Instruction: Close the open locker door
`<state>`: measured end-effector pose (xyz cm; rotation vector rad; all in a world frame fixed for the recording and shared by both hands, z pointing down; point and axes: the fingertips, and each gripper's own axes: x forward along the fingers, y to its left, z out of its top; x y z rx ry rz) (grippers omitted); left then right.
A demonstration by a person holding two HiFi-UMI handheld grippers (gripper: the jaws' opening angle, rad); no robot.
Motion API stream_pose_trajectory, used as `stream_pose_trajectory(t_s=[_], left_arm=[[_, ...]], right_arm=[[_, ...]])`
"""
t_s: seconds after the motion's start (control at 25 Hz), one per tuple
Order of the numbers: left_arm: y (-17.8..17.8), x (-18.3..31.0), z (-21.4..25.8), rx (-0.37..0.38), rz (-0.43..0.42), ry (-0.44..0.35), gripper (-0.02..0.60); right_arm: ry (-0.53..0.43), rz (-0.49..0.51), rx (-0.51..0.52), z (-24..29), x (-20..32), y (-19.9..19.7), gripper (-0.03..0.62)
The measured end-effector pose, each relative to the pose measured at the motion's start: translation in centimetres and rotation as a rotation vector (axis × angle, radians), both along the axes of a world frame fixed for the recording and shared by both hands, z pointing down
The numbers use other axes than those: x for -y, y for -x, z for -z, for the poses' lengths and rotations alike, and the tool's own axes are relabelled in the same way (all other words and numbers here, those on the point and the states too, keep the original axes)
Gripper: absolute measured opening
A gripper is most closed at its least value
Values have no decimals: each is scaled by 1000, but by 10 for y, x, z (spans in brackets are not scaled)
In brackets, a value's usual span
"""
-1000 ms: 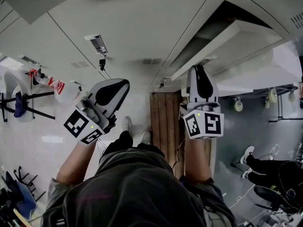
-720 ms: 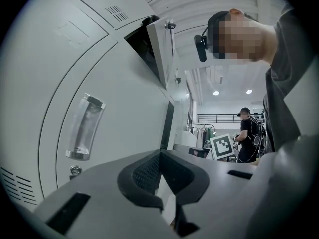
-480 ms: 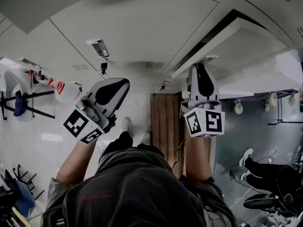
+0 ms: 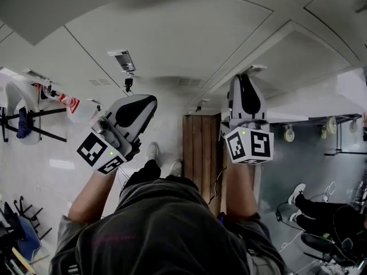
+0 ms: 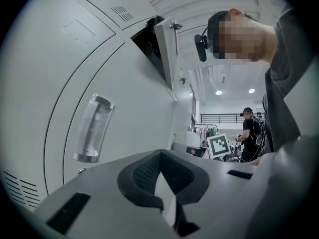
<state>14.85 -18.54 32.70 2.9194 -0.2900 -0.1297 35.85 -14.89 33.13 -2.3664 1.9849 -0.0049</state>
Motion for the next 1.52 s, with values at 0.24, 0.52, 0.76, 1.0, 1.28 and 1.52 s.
stream_pose_trajectory(t_s=[0.24,0.52,0.76,1.0,1.28,1.52], left_arm=[[0,7,-1,8,7,0,14],[-1,11,-1,11,12,-2,14],[-2,12,-2,15,23,-1,14],[3,-5,5,7,53,-14,14],[19,-52,19,-8,112,-46,14],[45,-87,29,-11,185,-70,14]], right_arm=[[-2,2,2,0,8,-2,78],[-6,7,2,-1,14,-5,77],[-10,16,2,-2,15,-5,74],[-33,76,-15,12,4,6,74],[-74,197,-48,38,-41,32,74],[-73,339,-70,47,-77,70,74]])
